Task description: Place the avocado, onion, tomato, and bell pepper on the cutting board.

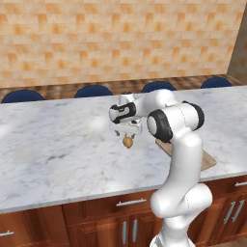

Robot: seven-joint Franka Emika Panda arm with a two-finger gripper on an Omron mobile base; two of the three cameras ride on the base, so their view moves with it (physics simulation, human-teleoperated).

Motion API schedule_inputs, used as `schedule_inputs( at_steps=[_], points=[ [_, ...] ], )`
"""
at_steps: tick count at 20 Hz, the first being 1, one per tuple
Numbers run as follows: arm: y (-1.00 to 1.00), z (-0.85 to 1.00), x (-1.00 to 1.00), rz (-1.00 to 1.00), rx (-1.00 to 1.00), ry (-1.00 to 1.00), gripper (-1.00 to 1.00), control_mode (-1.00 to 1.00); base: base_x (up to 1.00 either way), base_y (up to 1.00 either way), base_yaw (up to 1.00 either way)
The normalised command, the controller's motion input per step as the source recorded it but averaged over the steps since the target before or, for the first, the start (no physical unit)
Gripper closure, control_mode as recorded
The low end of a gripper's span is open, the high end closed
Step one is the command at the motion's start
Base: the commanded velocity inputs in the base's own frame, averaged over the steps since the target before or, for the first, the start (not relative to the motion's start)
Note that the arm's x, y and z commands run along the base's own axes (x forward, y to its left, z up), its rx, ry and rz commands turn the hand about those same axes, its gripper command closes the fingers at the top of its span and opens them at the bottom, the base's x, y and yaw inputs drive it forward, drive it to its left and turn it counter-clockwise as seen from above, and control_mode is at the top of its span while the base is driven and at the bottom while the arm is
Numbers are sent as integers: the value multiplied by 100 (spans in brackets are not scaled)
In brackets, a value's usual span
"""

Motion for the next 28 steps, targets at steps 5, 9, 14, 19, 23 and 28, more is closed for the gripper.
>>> schedule_inputs(
  at_steps=[5,9,14,19,23,28],
  points=[
    [-3,0,-31,0,0,0,-100,-100,0,0,0],
    [-16,0,-21,0,0,0,-100,-100,0,0,0],
    [-25,0,-1,0,0,0,-100,-100,0,0,0],
    [6,-7,0,1,0,0,-100,-100,0,0,0],
    [28,-8,-2,0,0,0,-100,-100,0,0,0],
    [24,-13,0,0,0,0,-100,-100,0,0,0]
  ],
)
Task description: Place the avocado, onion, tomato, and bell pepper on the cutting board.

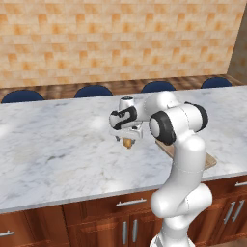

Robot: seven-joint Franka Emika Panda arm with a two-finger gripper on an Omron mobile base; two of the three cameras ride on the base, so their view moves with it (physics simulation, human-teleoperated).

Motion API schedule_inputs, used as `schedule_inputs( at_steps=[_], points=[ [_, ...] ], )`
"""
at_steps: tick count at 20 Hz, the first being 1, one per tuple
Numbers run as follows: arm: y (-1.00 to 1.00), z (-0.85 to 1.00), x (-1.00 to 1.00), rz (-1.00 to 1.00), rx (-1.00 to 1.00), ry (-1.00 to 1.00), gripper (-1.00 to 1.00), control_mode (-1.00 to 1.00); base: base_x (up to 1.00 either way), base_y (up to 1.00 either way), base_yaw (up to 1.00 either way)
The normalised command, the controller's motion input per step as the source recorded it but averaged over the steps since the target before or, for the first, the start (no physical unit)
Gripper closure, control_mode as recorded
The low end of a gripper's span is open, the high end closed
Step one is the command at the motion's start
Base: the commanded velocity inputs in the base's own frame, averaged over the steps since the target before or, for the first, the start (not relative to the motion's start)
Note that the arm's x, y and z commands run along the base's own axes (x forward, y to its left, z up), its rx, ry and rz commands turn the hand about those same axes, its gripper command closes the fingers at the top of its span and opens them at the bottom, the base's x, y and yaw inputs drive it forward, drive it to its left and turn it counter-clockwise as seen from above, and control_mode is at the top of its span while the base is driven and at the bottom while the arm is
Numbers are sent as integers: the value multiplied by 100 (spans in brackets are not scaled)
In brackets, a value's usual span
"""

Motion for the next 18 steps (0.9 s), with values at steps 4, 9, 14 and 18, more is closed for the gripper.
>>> schedule_inputs(
  at_steps=[4,9,14,18],
  points=[
    [9,-22,0,0,-2,0,-100,-100,0,0,0],
    [0,-27,0,0,-2,0,-100,-100,0,0,0],
    [-13,-29,1,0,0,0,-100,-100,0,0,0],
    [-29,-33,7,0,0,0,-100,-100,0,0,0]
  ],
)
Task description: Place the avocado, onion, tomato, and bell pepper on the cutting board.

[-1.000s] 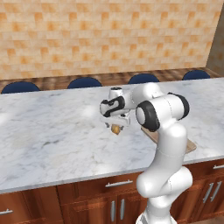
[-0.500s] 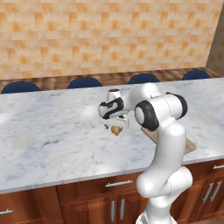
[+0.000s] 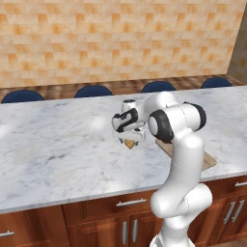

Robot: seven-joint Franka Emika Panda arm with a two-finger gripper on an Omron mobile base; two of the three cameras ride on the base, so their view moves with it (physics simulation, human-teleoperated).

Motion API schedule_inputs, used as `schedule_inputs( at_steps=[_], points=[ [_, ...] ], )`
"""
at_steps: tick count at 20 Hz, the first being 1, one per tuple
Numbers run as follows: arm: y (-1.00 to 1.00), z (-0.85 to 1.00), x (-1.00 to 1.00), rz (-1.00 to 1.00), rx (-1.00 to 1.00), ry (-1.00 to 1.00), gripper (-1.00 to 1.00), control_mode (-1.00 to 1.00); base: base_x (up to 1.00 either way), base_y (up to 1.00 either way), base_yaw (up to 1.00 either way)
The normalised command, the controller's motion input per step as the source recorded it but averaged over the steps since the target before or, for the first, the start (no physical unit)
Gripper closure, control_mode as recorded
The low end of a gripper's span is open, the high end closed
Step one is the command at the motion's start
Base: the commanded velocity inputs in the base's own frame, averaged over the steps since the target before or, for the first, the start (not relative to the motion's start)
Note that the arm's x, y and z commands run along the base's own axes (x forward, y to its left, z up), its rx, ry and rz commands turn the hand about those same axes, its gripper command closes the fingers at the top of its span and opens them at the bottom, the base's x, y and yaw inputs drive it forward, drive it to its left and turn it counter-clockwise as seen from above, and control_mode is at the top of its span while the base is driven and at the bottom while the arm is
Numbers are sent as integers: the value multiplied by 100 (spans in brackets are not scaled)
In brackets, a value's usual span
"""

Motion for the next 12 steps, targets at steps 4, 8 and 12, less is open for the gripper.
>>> schedule_inputs(
  at_steps=[4,8,12],
  points=[
    [-12,-26,8,0,0,0,-100,-100,0,0,0],
    [4,-9,10,0,0,0,100,-100,0,0,0],
    [7,0,1,0,0,0,100,-100,0,0,0]
  ],
)
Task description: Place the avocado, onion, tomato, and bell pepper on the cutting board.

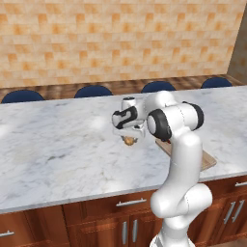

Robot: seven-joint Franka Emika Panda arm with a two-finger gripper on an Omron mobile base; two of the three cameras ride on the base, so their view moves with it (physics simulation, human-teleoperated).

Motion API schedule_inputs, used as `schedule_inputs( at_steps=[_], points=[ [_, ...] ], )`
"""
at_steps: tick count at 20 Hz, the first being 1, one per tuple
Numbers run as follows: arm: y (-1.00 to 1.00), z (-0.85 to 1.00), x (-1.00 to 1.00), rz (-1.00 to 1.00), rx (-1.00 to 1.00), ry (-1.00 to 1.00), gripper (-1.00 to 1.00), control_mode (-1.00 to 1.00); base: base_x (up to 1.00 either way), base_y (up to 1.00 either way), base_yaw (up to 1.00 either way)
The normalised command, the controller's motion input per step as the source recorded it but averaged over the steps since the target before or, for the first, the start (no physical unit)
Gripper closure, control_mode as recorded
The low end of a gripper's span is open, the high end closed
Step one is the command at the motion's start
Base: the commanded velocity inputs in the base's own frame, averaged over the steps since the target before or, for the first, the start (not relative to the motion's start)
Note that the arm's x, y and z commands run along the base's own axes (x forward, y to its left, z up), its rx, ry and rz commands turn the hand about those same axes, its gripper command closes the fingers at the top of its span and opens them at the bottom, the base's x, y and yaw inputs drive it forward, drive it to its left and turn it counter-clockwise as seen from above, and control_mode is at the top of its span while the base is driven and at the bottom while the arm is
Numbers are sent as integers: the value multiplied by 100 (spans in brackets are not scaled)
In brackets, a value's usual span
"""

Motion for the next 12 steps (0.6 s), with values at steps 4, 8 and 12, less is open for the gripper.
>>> schedule_inputs(
  at_steps=[4,8,12],
  points=[
    [2,31,-12,0,1,0,100,-100,0,0,0],
    [-19,66,-25,-1,0,0,100,-100,0,0,0],
    [-31,69,-30,-1,0,0,100,-100,0,0,0]
  ],
)
